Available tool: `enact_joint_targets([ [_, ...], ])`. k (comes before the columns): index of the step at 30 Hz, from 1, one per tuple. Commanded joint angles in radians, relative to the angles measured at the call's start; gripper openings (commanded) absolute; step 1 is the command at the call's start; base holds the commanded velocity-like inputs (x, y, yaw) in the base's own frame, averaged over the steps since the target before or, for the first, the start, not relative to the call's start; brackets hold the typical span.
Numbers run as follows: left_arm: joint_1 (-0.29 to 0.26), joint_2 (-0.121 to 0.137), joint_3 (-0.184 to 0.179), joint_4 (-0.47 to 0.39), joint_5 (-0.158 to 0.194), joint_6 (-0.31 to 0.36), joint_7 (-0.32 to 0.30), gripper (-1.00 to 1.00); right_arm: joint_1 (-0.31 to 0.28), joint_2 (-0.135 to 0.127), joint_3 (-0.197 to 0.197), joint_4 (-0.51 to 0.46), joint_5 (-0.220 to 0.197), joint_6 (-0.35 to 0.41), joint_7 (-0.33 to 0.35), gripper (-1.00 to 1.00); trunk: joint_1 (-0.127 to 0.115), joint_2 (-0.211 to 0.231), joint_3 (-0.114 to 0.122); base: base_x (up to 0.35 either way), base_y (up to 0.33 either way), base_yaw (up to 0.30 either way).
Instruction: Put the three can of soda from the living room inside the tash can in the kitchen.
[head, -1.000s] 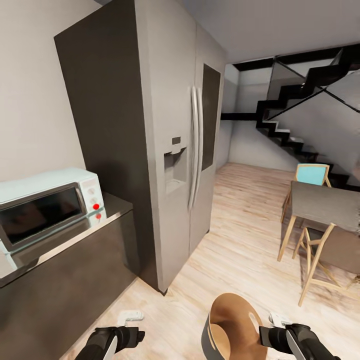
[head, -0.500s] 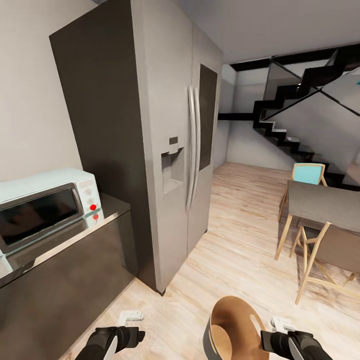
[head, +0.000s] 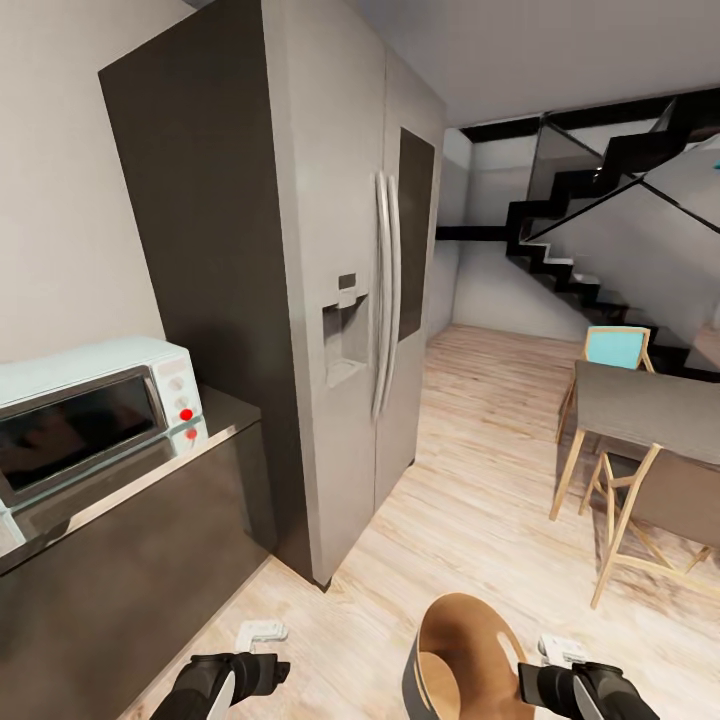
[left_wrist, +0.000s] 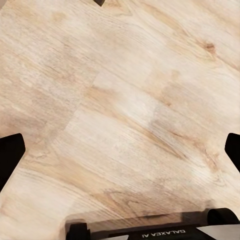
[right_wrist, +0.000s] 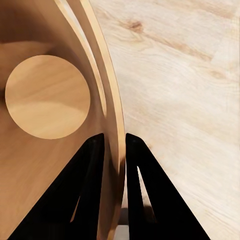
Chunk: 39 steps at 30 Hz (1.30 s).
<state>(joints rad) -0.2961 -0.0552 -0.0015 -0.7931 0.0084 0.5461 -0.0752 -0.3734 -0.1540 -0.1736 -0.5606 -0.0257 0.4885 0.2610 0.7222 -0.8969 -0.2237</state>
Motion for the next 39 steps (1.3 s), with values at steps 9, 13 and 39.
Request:
enact_joint_targets([
  [9,0.000,0.000,0.000,0.000,-0.001,0.000,0.000,1.00,0.000,0.001,-0.001,-0.001,-0.015,0.004,0.006,-1.00,0.000,0.000,0.000,0.000,0.000,-0.008],
  [13,0.000,0.000,0.000,0.000,0.000,0.000,0.000,1.00,0.000,0.000,-0.001,-0.001,-0.015,0.004,0.006,-1.00,0.000,0.000,0.000,0.000,0.000,-0.159],
  [39,0.000,-0.002,-0.005,0.002,-0.005,-0.011,0.000,1.00,-0.001,-0.012,0.006,-0.002,-0.004,0.005,0.141,-1.00,0.000,0.000,0.001,0.000,0.000,-0.222],
])
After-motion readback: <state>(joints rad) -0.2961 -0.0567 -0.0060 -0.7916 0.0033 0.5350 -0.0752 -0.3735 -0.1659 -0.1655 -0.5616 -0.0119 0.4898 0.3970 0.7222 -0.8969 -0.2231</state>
